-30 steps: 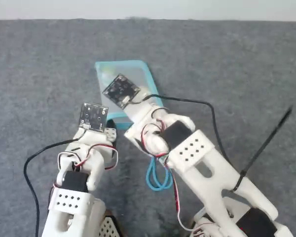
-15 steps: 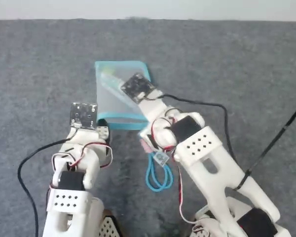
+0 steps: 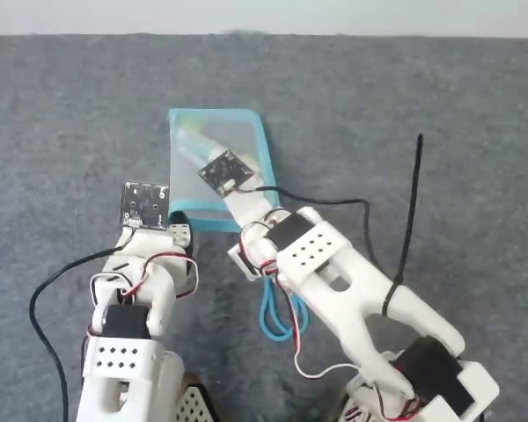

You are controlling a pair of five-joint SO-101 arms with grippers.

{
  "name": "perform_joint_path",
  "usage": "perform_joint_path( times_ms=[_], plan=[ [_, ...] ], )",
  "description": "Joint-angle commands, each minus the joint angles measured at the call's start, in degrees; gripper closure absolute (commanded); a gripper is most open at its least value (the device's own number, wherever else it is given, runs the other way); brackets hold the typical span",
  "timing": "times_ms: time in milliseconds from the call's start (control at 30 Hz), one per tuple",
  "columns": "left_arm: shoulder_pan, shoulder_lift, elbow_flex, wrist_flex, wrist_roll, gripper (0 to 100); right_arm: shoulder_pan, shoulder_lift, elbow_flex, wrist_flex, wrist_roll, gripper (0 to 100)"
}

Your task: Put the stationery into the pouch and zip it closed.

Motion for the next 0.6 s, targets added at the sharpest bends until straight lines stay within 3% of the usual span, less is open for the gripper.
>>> perform_joint_path(
  times_ms=[0, 167, 300, 567],
  plan=[
    [-0.09, -0.70, -1.54, -2.37, 0.88, 99, -0.48, -0.04, -0.70, -3.21, -1.41, 80.7],
    [0.00, -0.70, -1.45, -2.37, 0.88, 99, -0.04, 1.45, -0.44, -7.69, -1.41, 82.0],
    [0.00, -0.70, -1.45, -2.37, 0.88, 99, 4.44, 1.27, -0.44, -7.43, -1.41, 99.1],
    [0.00, -0.70, -1.36, -2.37, 0.88, 99, 9.98, -1.89, -4.31, 2.15, 1.67, 99.1]
  ],
)
